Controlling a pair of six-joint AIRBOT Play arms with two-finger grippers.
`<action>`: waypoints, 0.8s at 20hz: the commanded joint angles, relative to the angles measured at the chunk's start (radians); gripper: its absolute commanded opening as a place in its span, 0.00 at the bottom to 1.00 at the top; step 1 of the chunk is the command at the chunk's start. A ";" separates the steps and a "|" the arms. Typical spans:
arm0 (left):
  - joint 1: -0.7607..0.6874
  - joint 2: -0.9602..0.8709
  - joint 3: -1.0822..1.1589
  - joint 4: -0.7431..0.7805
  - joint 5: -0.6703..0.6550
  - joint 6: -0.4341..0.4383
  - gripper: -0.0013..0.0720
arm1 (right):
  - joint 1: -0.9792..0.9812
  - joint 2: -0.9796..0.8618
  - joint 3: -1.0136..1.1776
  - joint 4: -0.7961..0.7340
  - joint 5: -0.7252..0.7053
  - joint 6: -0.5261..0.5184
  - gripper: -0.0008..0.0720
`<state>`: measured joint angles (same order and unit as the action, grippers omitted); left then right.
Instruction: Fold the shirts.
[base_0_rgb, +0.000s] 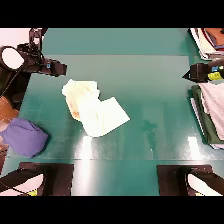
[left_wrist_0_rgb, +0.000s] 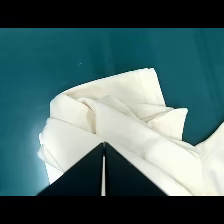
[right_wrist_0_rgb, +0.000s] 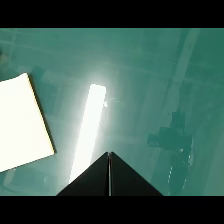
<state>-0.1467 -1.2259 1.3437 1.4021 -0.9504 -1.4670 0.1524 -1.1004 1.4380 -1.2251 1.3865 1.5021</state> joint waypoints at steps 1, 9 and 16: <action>0.000 -0.001 0.000 0.000 0.000 0.000 0.06 | 0.000 0.000 0.000 0.000 0.000 0.000 0.03; 0.000 -0.001 0.000 0.000 0.000 0.000 0.06 | 0.000 0.000 0.000 0.000 0.000 0.000 0.03; 0.000 -0.002 0.000 -0.037 0.034 0.000 0.07 | 0.000 0.000 0.000 0.002 -0.078 0.000 0.03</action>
<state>-0.1471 -1.2266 1.3437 1.3853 -0.9470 -1.4670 0.1524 -1.1004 1.4380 -1.2247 1.3617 1.5024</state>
